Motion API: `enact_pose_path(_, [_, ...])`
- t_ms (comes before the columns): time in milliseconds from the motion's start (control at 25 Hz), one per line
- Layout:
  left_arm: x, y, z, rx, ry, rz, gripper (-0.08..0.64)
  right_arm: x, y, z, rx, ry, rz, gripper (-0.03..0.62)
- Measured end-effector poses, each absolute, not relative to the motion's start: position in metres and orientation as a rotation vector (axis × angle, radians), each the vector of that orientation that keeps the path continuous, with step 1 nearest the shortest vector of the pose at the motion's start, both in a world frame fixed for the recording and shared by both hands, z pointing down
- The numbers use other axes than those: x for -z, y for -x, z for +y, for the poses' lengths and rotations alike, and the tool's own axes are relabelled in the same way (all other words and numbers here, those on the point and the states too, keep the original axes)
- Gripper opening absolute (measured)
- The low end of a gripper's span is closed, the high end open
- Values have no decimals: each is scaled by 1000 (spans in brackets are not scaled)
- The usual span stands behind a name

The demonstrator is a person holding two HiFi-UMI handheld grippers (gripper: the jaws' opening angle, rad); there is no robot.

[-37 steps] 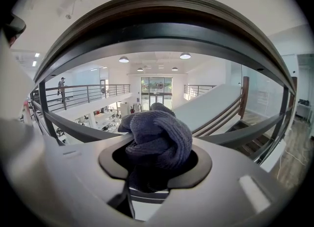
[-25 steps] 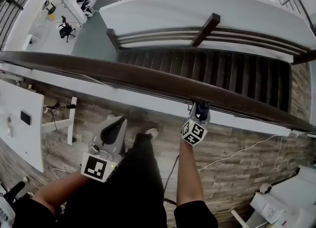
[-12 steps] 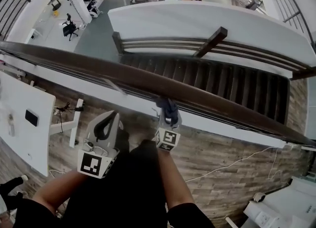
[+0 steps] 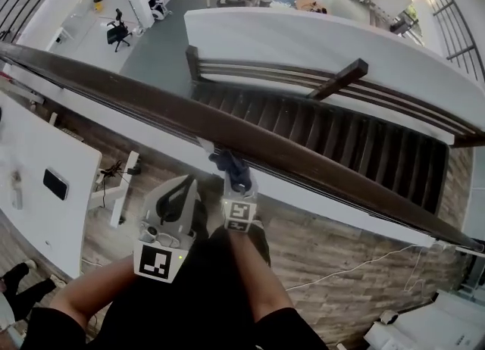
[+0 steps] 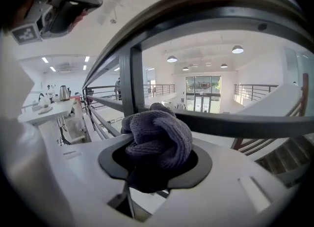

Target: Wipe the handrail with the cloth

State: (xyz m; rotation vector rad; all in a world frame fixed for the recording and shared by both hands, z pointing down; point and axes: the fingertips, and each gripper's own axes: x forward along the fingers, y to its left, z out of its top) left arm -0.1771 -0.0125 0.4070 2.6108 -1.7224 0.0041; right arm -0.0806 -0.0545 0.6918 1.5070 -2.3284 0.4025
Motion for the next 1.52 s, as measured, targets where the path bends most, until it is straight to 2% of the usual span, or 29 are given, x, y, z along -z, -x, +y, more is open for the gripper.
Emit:
enact_pose_path(480, [-472, 170, -27, -179, -2619, -1585, 0, -763, 90, -94, -455, -1546, -2219, 167])
enact_pose_path(720, [-478, 175, -25, -207, -2593, -1537, 0, -777, 89, -95, -565, -1560, -2152, 167])
enact_pose_path(1520, [-486, 162, -7, -205, -2611, -1457, 0, -794, 53, -92, -577, -1541, -2098, 167])
